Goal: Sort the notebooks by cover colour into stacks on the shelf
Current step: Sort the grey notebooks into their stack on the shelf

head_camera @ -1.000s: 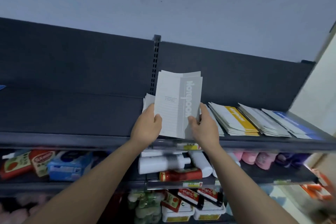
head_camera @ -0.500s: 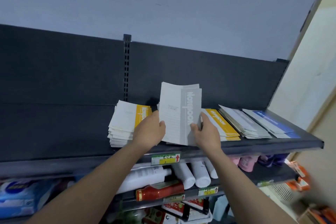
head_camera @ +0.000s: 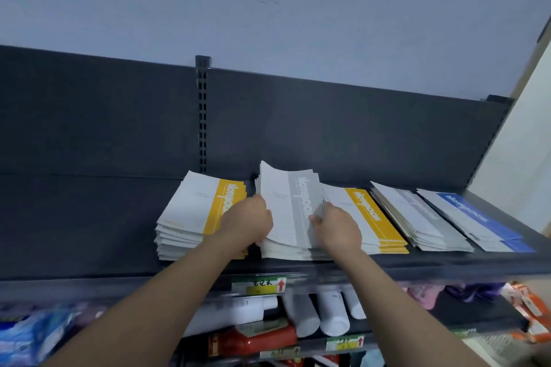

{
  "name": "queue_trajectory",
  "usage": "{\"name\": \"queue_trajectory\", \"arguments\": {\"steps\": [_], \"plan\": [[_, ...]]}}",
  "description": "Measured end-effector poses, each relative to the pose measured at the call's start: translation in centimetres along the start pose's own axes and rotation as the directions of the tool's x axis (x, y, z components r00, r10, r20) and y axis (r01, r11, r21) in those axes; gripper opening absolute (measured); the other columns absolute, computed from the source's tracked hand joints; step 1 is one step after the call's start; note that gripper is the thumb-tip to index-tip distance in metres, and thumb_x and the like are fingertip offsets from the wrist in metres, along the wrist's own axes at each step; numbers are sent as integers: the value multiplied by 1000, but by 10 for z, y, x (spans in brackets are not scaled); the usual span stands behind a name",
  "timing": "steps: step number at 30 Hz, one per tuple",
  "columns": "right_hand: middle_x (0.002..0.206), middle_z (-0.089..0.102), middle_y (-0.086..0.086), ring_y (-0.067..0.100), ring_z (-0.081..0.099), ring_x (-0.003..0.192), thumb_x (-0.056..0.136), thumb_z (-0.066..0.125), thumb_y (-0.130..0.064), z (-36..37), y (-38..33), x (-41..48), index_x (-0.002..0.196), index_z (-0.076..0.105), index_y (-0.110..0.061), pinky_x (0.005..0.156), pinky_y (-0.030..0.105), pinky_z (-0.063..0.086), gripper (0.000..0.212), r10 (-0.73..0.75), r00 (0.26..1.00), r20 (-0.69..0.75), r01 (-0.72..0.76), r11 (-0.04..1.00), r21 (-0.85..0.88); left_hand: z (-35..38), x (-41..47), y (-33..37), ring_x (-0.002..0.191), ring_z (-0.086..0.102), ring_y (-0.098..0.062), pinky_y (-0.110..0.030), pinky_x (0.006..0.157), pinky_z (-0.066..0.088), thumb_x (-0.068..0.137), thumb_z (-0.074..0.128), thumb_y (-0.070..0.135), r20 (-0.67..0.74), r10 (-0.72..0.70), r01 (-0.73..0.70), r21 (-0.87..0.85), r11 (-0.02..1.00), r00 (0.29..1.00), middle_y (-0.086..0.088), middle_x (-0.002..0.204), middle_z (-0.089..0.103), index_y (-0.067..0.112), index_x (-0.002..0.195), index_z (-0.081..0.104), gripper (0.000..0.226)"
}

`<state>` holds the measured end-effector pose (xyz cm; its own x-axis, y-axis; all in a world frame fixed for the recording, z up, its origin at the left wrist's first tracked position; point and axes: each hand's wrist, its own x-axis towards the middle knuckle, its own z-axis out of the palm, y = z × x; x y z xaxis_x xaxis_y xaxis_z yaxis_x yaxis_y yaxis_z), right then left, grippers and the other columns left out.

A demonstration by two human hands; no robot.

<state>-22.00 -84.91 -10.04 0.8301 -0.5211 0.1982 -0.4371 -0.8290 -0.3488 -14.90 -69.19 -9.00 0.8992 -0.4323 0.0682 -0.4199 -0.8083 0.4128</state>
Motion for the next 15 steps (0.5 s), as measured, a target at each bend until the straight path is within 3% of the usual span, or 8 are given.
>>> {"name": "queue_trajectory", "arguments": {"steps": [4, 9, 15], "plan": [[110, 62, 10, 28, 56, 105, 96, 41, -27, 5, 6, 11, 107, 62, -8, 73, 30, 43, 30, -76, 997, 30, 79, 991, -104, 5, 5, 5, 82, 48, -22, -29, 65, 37, 98, 36, 26, 27, -57, 55, 74, 996, 998, 1, 82, 45, 12, 90, 44, 18], [124, 50, 10, 27, 42, 121, 98, 40, -32, 1, 11, 18, 120, 60, -8, 90, 34, 43, 38, -104, 986, 128, 124, 979, -160, 7, 10, 11, 79, 50, -21, -27, 58, 36, 96, 39, 27, 18, -104, 101, 120, 988, 994, 4, 75, 44, 13, 86, 49, 20], [126, 48, 9, 26, 42, 121, 93, 44, -27, 0, 11, 23, 121, 55, -12, 88, 33, 44, 34, -159, 982, 105, 173, 973, -152, 4, 6, 14, 78, 51, -20, -28, 61, 37, 97, 40, 37, -43, -138, 143, 126, 982, 989, 1, 79, 49, 14, 76, 48, 32]]}}
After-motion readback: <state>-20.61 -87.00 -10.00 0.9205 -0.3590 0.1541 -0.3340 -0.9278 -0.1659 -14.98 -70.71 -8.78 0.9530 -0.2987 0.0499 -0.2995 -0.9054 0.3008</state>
